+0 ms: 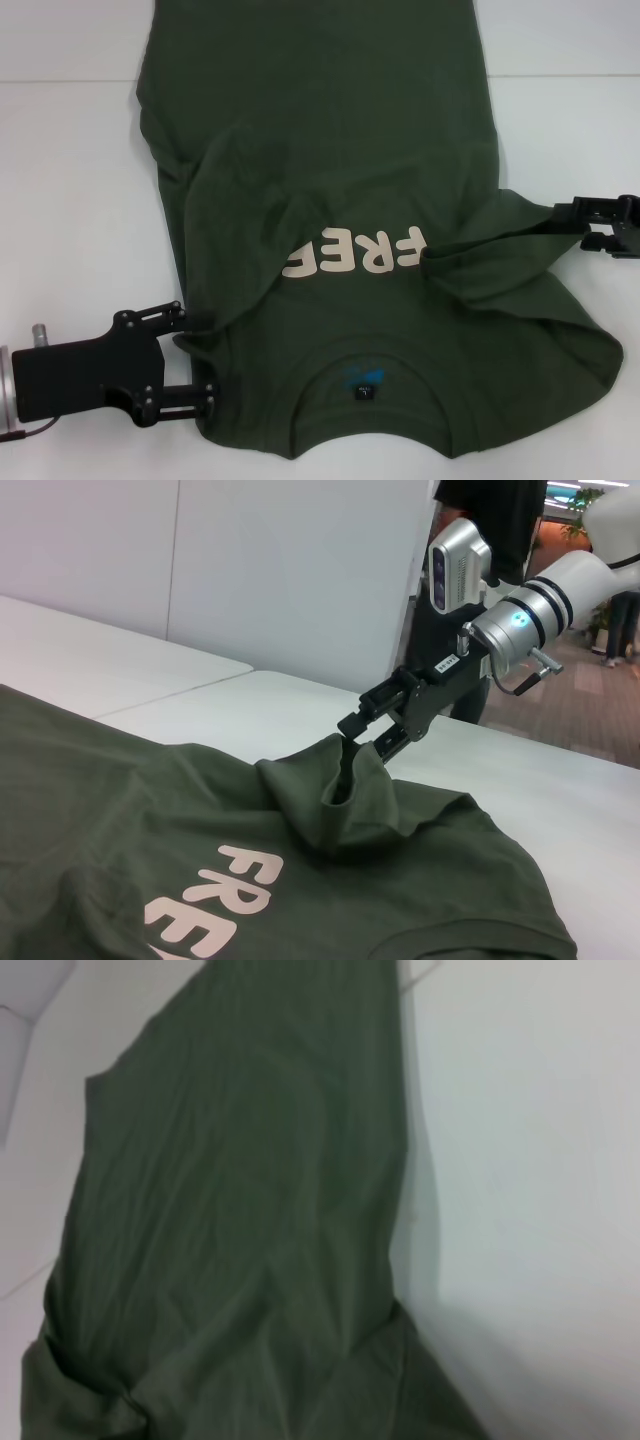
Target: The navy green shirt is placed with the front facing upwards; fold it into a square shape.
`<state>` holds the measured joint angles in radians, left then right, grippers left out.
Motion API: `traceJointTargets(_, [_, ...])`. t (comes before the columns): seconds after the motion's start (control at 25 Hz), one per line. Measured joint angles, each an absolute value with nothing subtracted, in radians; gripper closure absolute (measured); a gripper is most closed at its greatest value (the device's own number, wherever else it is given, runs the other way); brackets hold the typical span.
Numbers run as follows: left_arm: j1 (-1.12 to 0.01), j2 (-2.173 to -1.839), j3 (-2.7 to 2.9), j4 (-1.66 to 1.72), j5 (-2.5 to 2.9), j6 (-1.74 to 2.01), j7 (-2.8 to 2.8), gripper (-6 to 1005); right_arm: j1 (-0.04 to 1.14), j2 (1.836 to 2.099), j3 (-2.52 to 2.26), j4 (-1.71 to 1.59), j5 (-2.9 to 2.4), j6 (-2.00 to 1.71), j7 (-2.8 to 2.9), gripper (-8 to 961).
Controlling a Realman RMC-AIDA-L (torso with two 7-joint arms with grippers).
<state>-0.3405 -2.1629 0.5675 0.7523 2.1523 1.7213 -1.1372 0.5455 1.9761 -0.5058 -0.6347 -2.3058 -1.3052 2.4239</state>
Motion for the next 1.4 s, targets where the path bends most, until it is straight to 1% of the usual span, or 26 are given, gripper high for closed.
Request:
traceJointTargets(0.16, [-0.341, -2.163, 0.568, 0.752, 2.161, 1.721, -1.136, 174, 0.546, 1.987, -0.505, -0.634, -2.299, -1.295, 2.400, 152])
traceJointTargets(0.24, [-0.342, -2.163, 0.568, 0.751, 2.165, 1.721, -1.135, 174, 0.545, 1.997, -0.504, -0.623, -2.277, -1.264, 2.371, 159])
traceJointTargets(0.4, [-0.342, -2.163, 0.569, 0.749, 2.166, 1.720, -1.125, 174, 0.547, 1.999, -0.506, -0.586, -2.259, -1.229, 2.338, 185])
traceJointTargets(0.84, [-0.344, -2.163, 0.575, 0.721, 2.171, 1.695, -1.114, 174, 0.565, 2.006, -0.512, -0.580, -2.242, -1.215, 2.277, 659])
traceJointTargets(0.96, [-0.345, -2.163, 0.574, 0.721, 2.172, 1.693, -1.113, 174, 0.576, 1.998, -0.518, -0.584, -2.226, -1.224, 2.256, 892])
traceJointTargets(1.16, [-0.344, -2.163, 0.568, 0.721, 2.172, 1.692, -1.112, 174, 0.637, 1.978, -0.542, -0.623, -2.232, -1.284, 2.218, 907])
traceJointTargets(1.28, [-0.344, -2.163, 0.568, 0.721, 2.171, 1.692, -1.115, 174, 0.683, 1.975, -0.573, -0.642, -2.234, -1.293, 2.215, 915])
traceJointTargets(1.4, [-0.344, -2.163, 0.568, 0.721, 2.171, 1.692, -1.118, 174, 0.737, 1.979, -0.611, -0.644, -2.235, -1.292, 2.210, 924])
